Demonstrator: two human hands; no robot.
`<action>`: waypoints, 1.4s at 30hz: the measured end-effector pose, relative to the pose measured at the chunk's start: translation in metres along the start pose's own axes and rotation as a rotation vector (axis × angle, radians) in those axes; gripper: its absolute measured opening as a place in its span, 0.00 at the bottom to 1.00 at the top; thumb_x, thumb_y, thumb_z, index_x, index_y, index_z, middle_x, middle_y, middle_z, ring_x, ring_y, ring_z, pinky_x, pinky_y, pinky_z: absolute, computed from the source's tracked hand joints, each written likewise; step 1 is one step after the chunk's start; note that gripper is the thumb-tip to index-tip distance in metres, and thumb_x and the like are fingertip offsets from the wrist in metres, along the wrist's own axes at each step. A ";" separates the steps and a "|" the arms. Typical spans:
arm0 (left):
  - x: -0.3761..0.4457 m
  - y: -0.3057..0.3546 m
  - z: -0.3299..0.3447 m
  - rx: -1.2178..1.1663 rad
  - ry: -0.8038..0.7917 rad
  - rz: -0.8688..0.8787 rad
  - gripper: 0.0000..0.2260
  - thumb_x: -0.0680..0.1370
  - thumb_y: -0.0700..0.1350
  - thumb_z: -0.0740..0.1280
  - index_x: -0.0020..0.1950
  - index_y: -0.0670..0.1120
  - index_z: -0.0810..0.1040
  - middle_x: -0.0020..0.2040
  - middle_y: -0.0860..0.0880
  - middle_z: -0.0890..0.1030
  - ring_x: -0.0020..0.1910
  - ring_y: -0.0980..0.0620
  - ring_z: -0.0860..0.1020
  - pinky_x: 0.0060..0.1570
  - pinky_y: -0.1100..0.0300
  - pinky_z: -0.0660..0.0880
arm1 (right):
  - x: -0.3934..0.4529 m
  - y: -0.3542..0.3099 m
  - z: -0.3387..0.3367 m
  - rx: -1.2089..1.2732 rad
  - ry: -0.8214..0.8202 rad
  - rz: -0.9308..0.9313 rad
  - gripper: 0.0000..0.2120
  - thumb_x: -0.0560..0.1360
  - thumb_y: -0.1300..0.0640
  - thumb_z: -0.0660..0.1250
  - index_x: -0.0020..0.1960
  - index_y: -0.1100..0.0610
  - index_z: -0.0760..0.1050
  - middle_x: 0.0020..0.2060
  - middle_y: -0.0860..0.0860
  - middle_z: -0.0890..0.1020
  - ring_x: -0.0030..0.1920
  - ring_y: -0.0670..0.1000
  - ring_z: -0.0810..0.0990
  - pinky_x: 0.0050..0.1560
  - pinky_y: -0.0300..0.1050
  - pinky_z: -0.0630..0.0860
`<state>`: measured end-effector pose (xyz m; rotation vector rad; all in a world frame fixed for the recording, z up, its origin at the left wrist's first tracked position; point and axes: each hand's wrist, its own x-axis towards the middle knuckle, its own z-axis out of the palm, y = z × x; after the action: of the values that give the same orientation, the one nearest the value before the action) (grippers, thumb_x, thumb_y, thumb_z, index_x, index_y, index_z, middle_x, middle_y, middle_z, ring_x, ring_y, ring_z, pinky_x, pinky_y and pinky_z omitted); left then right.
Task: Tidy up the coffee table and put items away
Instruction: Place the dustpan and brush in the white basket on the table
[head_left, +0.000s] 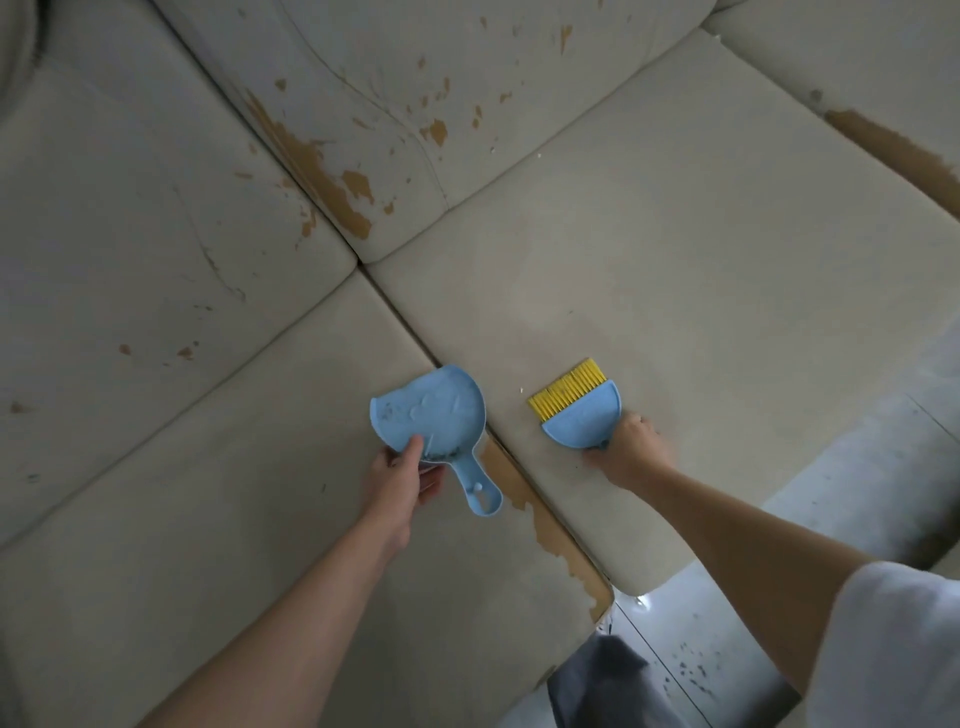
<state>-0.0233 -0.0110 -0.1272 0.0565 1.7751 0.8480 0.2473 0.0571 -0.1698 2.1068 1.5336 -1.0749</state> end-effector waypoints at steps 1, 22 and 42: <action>0.000 0.001 -0.002 0.012 -0.020 0.016 0.09 0.82 0.46 0.65 0.60 0.43 0.76 0.52 0.43 0.84 0.46 0.49 0.84 0.42 0.57 0.81 | 0.000 -0.001 0.001 0.000 0.004 -0.024 0.27 0.73 0.44 0.70 0.66 0.59 0.70 0.59 0.56 0.78 0.58 0.57 0.78 0.51 0.48 0.75; -0.262 0.036 0.012 0.232 -0.543 0.262 0.05 0.82 0.42 0.65 0.56 0.44 0.71 0.51 0.38 0.84 0.42 0.41 0.86 0.42 0.53 0.84 | -0.337 -0.006 -0.083 0.375 0.224 -0.102 0.21 0.74 0.51 0.69 0.28 0.54 0.63 0.24 0.49 0.71 0.28 0.52 0.68 0.28 0.45 0.63; -0.441 -0.119 0.081 0.390 -0.977 0.091 0.14 0.82 0.39 0.65 0.67 0.44 0.75 0.61 0.43 0.83 0.57 0.41 0.83 0.51 0.48 0.81 | -0.497 0.203 -0.018 0.243 0.641 0.009 0.20 0.83 0.45 0.53 0.40 0.55 0.73 0.32 0.53 0.82 0.33 0.58 0.79 0.34 0.51 0.76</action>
<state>0.2585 -0.2495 0.1543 0.6918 0.9758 0.3917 0.3706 -0.3404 0.1703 2.8101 1.7113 -0.6252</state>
